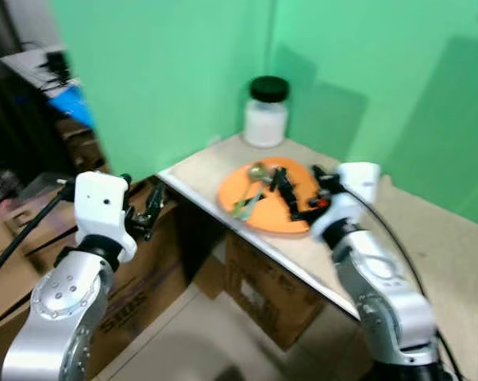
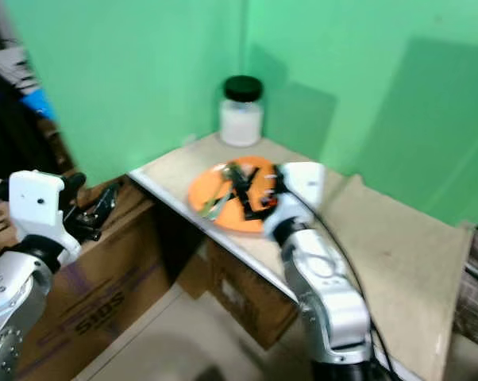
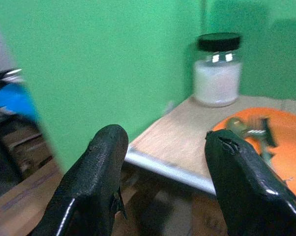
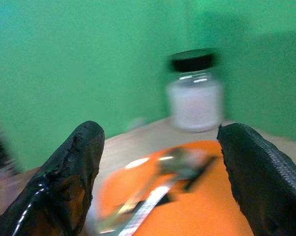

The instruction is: Setting the table

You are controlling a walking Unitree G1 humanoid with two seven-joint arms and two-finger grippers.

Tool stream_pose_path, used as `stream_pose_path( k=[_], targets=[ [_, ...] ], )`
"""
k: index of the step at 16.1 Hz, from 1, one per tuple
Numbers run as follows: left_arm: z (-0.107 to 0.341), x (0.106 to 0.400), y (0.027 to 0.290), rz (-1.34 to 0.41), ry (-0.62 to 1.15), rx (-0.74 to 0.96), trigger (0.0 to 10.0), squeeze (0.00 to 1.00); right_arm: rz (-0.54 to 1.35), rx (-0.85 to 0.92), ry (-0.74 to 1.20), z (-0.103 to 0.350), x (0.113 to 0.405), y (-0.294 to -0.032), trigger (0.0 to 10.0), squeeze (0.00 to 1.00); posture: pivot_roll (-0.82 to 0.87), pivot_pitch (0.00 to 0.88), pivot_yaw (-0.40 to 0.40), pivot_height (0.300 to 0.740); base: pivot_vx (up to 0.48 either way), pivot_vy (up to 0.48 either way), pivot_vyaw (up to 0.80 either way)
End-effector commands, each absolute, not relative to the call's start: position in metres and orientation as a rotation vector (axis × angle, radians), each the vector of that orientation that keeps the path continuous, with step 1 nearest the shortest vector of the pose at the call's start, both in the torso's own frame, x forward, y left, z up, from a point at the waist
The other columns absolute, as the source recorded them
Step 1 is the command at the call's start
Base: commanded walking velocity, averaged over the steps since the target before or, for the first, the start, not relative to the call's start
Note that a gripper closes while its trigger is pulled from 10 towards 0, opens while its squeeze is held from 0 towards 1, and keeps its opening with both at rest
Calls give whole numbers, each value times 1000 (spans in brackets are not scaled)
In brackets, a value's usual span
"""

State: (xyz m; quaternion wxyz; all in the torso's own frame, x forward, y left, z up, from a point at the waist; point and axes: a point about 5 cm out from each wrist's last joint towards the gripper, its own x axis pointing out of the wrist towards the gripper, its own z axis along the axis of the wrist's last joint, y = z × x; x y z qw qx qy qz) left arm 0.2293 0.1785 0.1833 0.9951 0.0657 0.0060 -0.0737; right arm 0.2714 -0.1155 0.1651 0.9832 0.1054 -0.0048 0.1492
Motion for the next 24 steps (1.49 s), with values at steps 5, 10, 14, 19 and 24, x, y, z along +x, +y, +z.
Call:
stream_pose_path(
  k=[5, 10, 14, 19, 24],
  targets=[
    [170, 225, 181, -178, 6, 121, 10000, 0, 232, 152, -62, 155, 252, -151, 10000, 0, -30, 9, 25, 740, 340, 0, 0],
    [167, 225, 179, -203, -3, 137, 10000, 0, 227, 149, -59, 150, 248, -149, 10000, 0, -33, 0, 24, 740, 336, 0, 0],
    [165, 226, 179, -209, -4, 140, 10000, 0, 224, 154, -62, 151, 248, -149, 10000, 0, -34, 0, 21, 740, 338, 0, 0],
    [164, 228, 177, -213, -1, 138, 10000, 0, 222, 148, -43, 152, 250, -148, 10000, 0, -34, 0, 19, 740, 334, 0, 0],
    [151, 229, 168, -318, 83, 181, 10000, 0, 273, 115, 82, 152, 257, -139, 10000, 0, -33, 6, 9, 740, 0, 0, 0]
  ],
)
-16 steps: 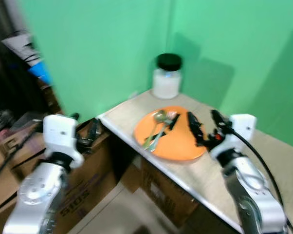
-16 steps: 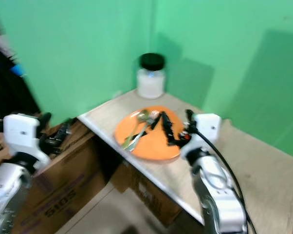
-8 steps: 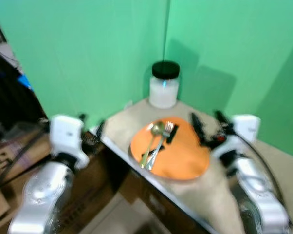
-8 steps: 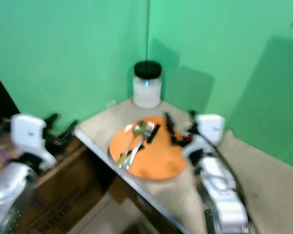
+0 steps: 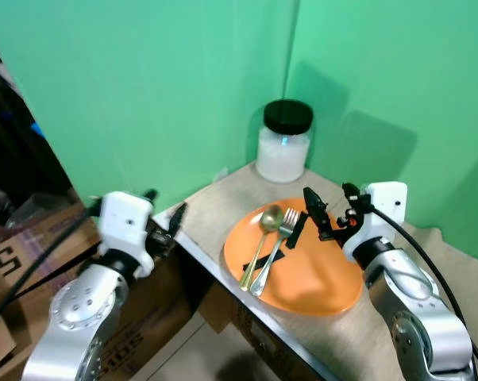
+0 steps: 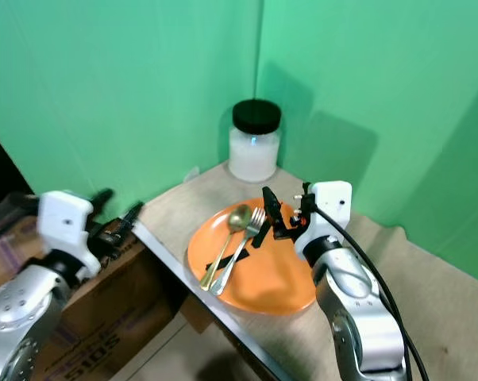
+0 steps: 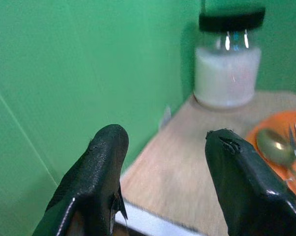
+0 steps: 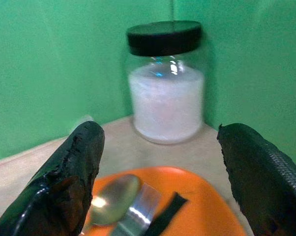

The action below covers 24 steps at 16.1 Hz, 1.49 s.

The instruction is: Setting the table

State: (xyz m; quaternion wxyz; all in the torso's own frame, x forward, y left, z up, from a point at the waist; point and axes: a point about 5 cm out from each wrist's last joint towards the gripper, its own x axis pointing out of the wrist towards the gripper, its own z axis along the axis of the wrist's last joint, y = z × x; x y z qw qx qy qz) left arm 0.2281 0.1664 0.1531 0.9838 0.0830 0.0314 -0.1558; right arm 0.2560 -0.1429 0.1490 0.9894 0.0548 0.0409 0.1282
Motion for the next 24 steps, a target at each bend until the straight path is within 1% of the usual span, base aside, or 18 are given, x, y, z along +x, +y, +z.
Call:
stream_pose_path(
  k=[1, 4, 6, 7, 8, 9, 11, 14, 15, 16, 17, 18, 19, 20, 24],
  targets=[
    [147, 233, 168, -333, 107, 186, 10000, 0, 273, 111, 93, 151, 259, -139, 10000, 0, -32, 9, 8, 740, 0, 0, 0],
    [134, 242, 173, -405, 178, 211, 10000, 0, 318, 46, 158, 147, 260, -139, 10000, 0, -41, 12, 12, 740, 0, 0, 0],
    [134, 247, 168, -509, 181, 165, 10000, 0, 355, -33, 251, 142, 262, -143, 10000, 0, -51, 11, 17, 740, 0, 0, 0],
    [135, 249, 168, -548, 186, 167, 10000, 0, 382, -56, 331, 136, 261, -142, 10000, 0, -67, 11, 32, 740, 0, 0, 0],
    [134, 250, 171, -568, 196, 202, 10000, 0, 455, -68, 432, 130, 255, -134, 10000, 0, -72, 12, 38, 740, 0, 0, 0],
    [133, 249, 173, -581, 202, 221, 10000, 0, 486, -71, 502, 127, 252, -127, 10000, 0, -73, 15, 38, 740, 0, 0, 0],
    [134, 242, 171, -631, 205, 221, 10000, 0, 486, -69, 593, 125, 254, -114, 10000, 0, -75, 17, 37, 740, 0, 0, 0],
    [138, 227, 165, -755, 202, 207, 10000, 0, 483, -60, 617, 128, 259, -105, 10000, 0, -66, 24, 22, 740, 0, 0, 0],
    [140, 221, 163, -794, 197, 216, 10000, 0, 460, -55, 636, 130, 262, -103, 10000, 51, -61, 26, 16, 740, 0, 0, 0],
    [141, 220, 163, -804, 197, 217, 10000, 0, 447, -56, 651, 130, 262, -103, 10000, 635, -60, 26, 16, 740, 0, 0, 0],
    [143, 216, 164, -823, 202, 223, 10000, 0, 431, -83, 677, 130, 263, -101, 10000, 1000, -55, 28, 12, 740, 0, 0, 0],
    [144, 212, 164, -842, 206, 227, 10000, 0, 419, -120, 695, 129, 264, -101, 10000, 1000, -56, 29, 14, 740, 0, 0, 0],
    [146, 209, 163, -859, 207, 224, 10000, 0, 411, -146, 700, 128, 265, -100, 10000, 435, -55, 29, 13, 740, 0, 0, 0],
    [148, 206, 164, -875, 208, 219, 10000, 0, 413, -164, 699, 127, 265, -99, 10000, 0, -54, 29, 14, 740, 0, 0, 0],
    [150, 199, 171, -878, 230, 235, 10000, 0, 403, -261, 714, 122, 264, -99, 10000, 0, -52, 29, 13, 740, 0, 0, 0]
  ],
)
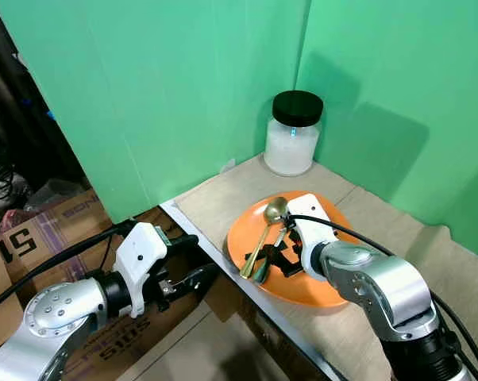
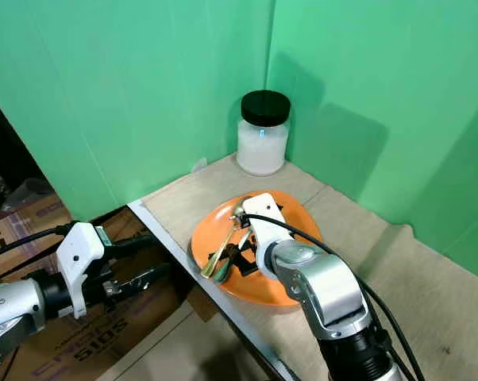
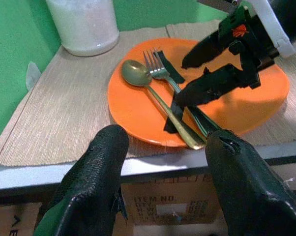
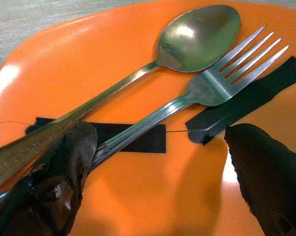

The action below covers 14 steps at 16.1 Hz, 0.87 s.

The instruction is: Setting the table

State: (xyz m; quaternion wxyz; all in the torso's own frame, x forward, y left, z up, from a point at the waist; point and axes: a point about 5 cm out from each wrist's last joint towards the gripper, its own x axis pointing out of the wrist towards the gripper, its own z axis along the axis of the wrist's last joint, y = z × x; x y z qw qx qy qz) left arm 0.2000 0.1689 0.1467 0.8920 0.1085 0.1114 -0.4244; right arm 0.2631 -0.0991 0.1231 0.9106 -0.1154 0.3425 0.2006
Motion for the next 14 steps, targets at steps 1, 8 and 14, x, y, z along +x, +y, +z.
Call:
stream_pose_path(
  k=[1, 8, 14],
  targets=[
    [151, 198, 174, -873, 233, 237, 10000, 0, 406, -293, 712, 122, 263, -99, 10000, 0, -50, 28, 12, 740, 0, 0, 0],
    [156, 186, 186, -867, 267, 243, 10000, 0, 410, -368, 721, 121, 268, -128, 10000, 0, -44, 33, 10, 740, 0, 0, 0],
    [160, 180, 190, -862, 266, 223, 10000, 0, 453, -376, 694, 131, 275, -160, 10000, 0, -38, 28, 8, 740, 0, 0, 0]
  ],
)
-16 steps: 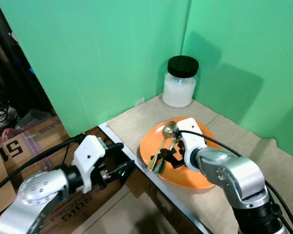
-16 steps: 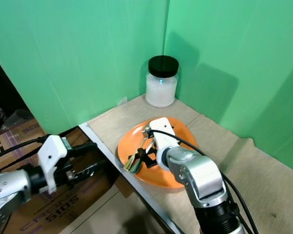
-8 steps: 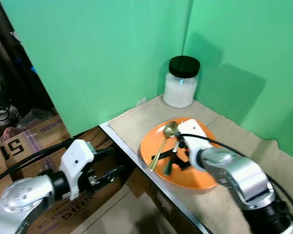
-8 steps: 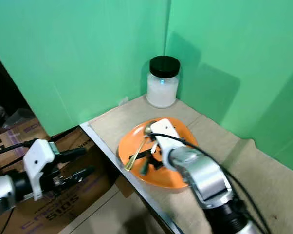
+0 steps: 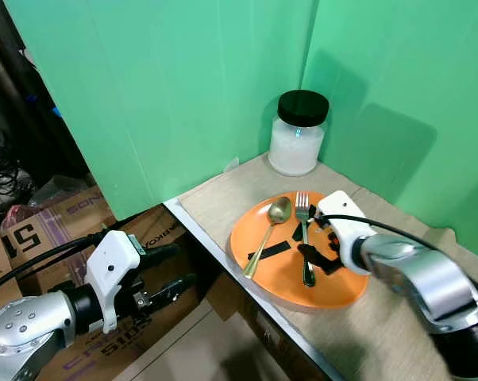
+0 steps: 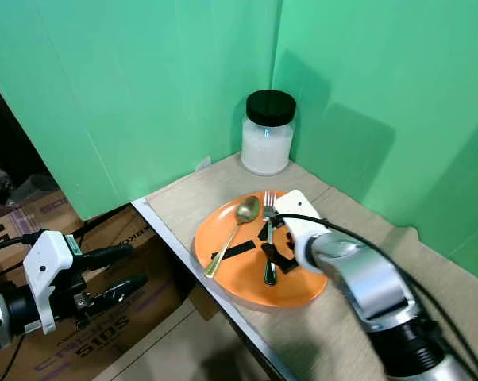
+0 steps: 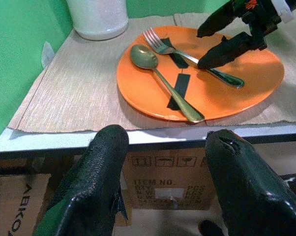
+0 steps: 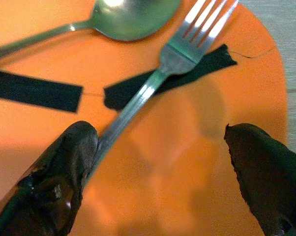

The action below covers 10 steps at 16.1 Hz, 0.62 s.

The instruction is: Setting the table

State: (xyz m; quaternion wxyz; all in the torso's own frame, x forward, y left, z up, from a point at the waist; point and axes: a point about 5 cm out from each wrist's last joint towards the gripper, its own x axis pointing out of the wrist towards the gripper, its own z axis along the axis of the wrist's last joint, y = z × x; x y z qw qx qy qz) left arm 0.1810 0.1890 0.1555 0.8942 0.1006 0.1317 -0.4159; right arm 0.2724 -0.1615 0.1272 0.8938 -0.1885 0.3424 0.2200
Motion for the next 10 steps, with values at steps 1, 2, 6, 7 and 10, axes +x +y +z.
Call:
stream_pose_path(
  k=[1, 2, 6, 7, 10],
  targets=[
    [159, 179, 189, -868, 268, 219, 10000, 0, 465, -382, 693, 133, 276, -167, 10000, 0, -40, 26, 9, 740, 0, 0, 0],
    [159, 179, 188, -872, 266, 214, 10000, 0, 467, -376, 690, 135, 278, -170, 10000, 0, -41, 24, 8, 740, 0, 0, 0],
    [159, 177, 186, -881, 264, 203, 10000, 0, 449, -125, 661, 146, 280, -158, 10000, 0, -40, 20, 5, 740, 0, 0, 0],
    [159, 176, 186, -882, 265, 203, 10000, 0, 430, -78, 661, 145, 280, -154, 10000, 0, -40, 19, 4, 740, 0, 0, 0],
    [159, 175, 187, -881, 272, 208, 10000, 0, 326, -31, 666, 133, 278, -142, 10000, 0, -33, 16, 1, 740, 0, 0, 0]
  ],
)
